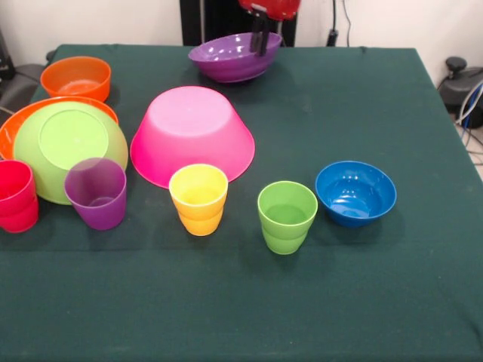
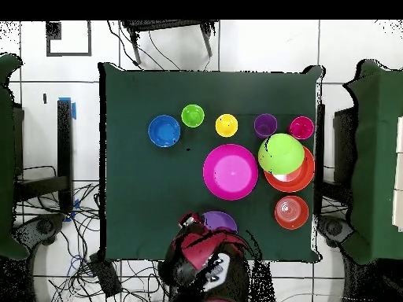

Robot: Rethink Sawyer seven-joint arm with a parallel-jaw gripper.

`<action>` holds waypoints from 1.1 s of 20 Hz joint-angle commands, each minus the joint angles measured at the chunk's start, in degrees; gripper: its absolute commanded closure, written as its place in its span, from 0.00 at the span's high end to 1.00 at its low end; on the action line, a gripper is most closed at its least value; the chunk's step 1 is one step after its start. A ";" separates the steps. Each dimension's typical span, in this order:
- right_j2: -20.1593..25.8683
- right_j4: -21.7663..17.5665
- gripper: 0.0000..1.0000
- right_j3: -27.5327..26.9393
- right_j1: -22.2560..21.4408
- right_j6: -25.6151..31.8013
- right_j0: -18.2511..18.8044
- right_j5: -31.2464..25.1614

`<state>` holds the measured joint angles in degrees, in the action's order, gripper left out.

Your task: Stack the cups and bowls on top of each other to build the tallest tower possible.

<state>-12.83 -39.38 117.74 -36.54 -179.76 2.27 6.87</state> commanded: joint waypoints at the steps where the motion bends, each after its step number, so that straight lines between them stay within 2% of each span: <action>1: 13.07 -3.76 0.00 3.50 -10.29 12.75 5.13 -12.66; 12: 19.51 -2.29 0.00 6.29 -18.80 17.20 11.33 -21.32; 22: 23.79 -0.42 0.00 7.16 -24.37 19.34 14.43 -28.56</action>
<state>2.87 -39.90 121.33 -57.86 -178.66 15.12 -12.67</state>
